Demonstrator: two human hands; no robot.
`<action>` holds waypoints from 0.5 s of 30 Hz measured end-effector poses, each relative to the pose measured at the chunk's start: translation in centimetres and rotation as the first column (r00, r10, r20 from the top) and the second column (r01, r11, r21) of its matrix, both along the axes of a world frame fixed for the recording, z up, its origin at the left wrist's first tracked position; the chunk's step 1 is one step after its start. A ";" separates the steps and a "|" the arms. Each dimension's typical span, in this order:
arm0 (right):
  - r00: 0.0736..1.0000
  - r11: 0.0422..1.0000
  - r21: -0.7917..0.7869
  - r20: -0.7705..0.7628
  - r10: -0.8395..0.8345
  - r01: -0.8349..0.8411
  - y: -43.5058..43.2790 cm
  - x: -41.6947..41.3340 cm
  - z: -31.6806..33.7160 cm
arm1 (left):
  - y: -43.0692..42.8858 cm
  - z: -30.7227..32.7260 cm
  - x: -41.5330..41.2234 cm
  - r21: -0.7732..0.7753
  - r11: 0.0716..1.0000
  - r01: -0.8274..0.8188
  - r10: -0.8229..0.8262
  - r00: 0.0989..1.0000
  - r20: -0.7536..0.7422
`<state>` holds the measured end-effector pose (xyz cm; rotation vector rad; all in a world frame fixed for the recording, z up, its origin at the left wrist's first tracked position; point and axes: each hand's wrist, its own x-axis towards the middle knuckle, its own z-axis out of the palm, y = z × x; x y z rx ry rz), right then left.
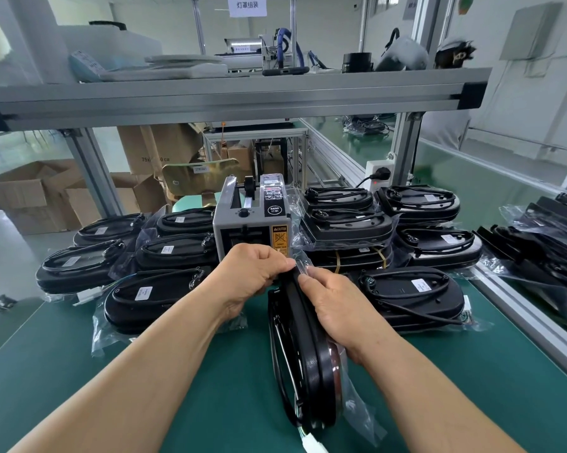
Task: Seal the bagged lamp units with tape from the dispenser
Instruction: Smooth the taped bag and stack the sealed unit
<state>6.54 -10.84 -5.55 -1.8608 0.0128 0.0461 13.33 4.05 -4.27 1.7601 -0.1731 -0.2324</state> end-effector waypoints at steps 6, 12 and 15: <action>1.000 1.000 0.025 0.000 0.010 -0.010 0.0 0.1 -0.1 | -0.2 -0.4 0.1 0.027 0.999 -0.039 0.037 0.996 0.081; 1.000 1.000 0.018 0.020 0.011 -0.012 -0.1 0.1 -0.2 | -0.6 -1.0 0.0 0.174 0.972 -0.160 0.117 0.965 0.236; 1.000 1.000 0.013 0.021 0.007 -0.007 0.0 0.1 -0.3 | -1.2 -1.5 -0.3 0.098 0.978 -0.187 0.171 0.974 0.148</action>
